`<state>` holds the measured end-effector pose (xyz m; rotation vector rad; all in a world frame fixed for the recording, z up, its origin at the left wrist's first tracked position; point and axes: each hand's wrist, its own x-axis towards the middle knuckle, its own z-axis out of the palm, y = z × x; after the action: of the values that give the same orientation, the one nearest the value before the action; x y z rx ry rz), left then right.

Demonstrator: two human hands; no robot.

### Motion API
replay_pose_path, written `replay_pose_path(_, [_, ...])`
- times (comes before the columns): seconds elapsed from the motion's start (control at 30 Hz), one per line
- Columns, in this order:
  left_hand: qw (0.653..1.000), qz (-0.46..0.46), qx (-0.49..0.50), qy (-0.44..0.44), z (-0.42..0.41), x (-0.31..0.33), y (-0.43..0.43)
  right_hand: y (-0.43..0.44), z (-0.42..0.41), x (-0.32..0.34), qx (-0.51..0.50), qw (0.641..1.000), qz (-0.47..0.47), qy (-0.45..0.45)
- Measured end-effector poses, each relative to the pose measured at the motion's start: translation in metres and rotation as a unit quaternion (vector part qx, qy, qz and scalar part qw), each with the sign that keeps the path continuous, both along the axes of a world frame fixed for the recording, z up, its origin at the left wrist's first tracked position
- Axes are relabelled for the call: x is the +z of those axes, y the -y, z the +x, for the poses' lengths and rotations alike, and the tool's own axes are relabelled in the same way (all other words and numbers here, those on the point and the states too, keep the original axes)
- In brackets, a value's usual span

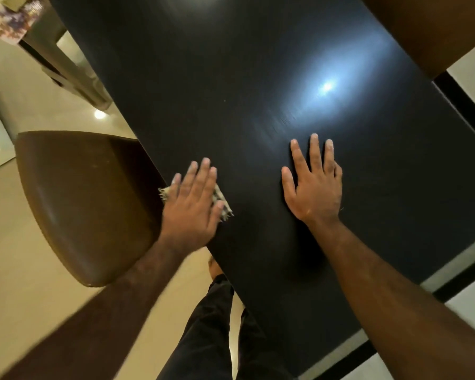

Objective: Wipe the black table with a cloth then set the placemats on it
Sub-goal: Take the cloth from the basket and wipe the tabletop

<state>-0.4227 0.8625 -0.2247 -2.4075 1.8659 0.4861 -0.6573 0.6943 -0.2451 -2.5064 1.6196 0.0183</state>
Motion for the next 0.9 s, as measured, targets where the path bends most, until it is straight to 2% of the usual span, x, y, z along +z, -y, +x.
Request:
replay_pose_path(0.17, [0.994, -0.004, 0.103, 0.025, 0.092, 0.0, 0.064, -0.049, -0.071, 0.007, -0.122, 0.992, 0.007, -0.016])
replay_pose_path(0.27, [0.991, -0.006, 0.131, 0.024, 0.109, -0.005, 0.128, -0.067, -0.082, 0.004, -0.191, 0.981, 0.018, -0.032])
replay_pose_path(0.37, [0.996, -0.031, 0.082, 0.035, 0.072, -0.009, 0.183, -0.07, -0.08, -0.001, -0.21, 0.977, 0.013, -0.04])
replay_pose_path(0.47, [0.998, -0.059, -0.021, 0.026, -0.005, -0.011, 0.204, -0.067, -0.082, -0.003, -0.206, 0.978, 0.014, -0.036])
replay_pose_path(0.6, [0.984, -0.058, -0.169, -0.015, -0.097, -0.011, 0.151, -0.067, -0.09, -0.006, -0.21, 0.977, 0.019, -0.026])
replay_pose_path(0.7, [0.972, -0.017, -0.231, -0.031, -0.114, -0.005, 0.071, -0.067, -0.097, -0.001, -0.19, 0.981, 0.028, -0.023])
replay_pose_path(0.8, [0.982, 0.01, -0.187, -0.023, -0.08, -0.004, 0.011, -0.076, -0.109, 0.004, -0.185, 0.981, 0.039, -0.036])
replay_pose_path(0.9, [0.995, 0.014, -0.102, 0.009, -0.026, -0.005, -0.004, -0.102, -0.12, 0.008, -0.214, 0.974, 0.053, -0.043])
